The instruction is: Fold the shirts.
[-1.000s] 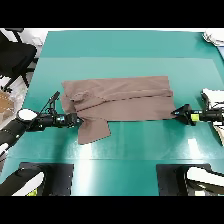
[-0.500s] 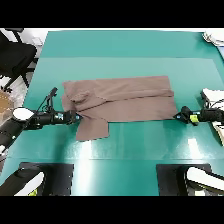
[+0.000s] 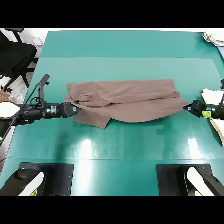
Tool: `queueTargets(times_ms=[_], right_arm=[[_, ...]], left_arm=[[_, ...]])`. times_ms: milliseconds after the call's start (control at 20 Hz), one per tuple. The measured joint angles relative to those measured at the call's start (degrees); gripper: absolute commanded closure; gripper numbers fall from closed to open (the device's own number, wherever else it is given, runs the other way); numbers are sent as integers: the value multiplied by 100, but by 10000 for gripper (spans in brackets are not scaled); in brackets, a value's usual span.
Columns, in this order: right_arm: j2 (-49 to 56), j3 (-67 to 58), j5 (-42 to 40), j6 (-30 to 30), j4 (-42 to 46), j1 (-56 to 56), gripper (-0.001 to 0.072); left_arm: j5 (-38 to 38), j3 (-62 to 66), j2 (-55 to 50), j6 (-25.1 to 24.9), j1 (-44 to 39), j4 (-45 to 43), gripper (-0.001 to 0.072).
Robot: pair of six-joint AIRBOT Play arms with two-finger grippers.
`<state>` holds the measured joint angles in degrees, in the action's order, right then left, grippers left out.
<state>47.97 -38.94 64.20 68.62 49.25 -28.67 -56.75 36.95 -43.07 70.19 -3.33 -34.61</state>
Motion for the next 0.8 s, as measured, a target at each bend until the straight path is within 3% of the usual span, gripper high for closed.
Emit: queueTargets(times_ms=[400,650,800], right_arm=[[-975,0,-24,260,-22,2,691],[-286,-2,-404,153,-170,0,692],[345,-4,-573,-179,-658,11,692]], left_arm=[[39,52,1029,743,0,-791,687],[957,-52,1069,833,-2,-1274,686],[1432,-125,817,494,-4,-1388,686]])
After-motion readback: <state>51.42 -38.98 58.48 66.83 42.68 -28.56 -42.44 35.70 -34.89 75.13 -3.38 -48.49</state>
